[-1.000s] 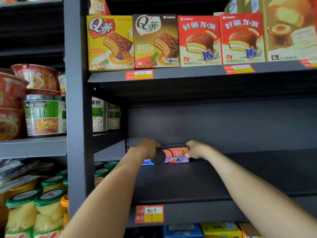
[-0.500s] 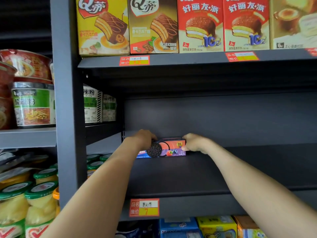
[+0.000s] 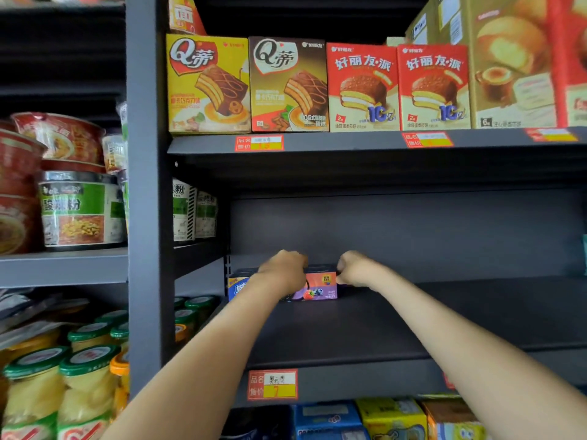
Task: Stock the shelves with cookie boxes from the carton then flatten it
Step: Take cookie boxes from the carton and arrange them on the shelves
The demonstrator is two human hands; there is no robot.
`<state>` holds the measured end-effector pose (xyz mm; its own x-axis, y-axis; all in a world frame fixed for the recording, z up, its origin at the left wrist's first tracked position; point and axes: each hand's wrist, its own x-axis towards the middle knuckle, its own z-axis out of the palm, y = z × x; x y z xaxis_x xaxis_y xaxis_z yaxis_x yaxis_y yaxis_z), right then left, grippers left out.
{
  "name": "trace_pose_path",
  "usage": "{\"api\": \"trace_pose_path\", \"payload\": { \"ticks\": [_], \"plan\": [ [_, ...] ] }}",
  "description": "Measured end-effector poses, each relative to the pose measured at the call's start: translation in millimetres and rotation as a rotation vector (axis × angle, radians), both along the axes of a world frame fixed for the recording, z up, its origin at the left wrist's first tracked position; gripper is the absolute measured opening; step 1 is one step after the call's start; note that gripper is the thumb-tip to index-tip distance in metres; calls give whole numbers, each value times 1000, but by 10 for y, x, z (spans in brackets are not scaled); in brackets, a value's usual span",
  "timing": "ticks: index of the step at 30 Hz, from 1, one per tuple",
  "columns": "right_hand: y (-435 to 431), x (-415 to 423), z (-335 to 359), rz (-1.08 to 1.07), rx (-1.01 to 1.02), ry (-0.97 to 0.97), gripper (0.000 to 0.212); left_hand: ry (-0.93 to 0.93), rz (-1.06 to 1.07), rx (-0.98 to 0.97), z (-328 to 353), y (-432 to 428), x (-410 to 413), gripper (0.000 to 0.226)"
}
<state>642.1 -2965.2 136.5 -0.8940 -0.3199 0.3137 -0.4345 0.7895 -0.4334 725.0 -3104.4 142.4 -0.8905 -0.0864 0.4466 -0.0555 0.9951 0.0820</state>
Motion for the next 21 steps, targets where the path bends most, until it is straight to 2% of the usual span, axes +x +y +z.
{"api": "trace_pose_path", "payload": {
  "ticks": [4,8,12,16,21],
  "plan": [
    [172,528,79,35,-145,150,9,176,-110,107,-5,328,215,29],
    [487,1068,-29,20,-152,307,20,302,-219,215,-91,731,535,24],
    [949,1432,-207,58,-282,369,19,413,-288,244,-248,1248,888,23],
    [1549,1710,-545,136,-380,508,13,549,-327,359,-593,1847,1205,19],
    [2307,2025,-1330,169,-496,490,11,535,-373,489,-1375,2570,1472,16]
  ]
}}
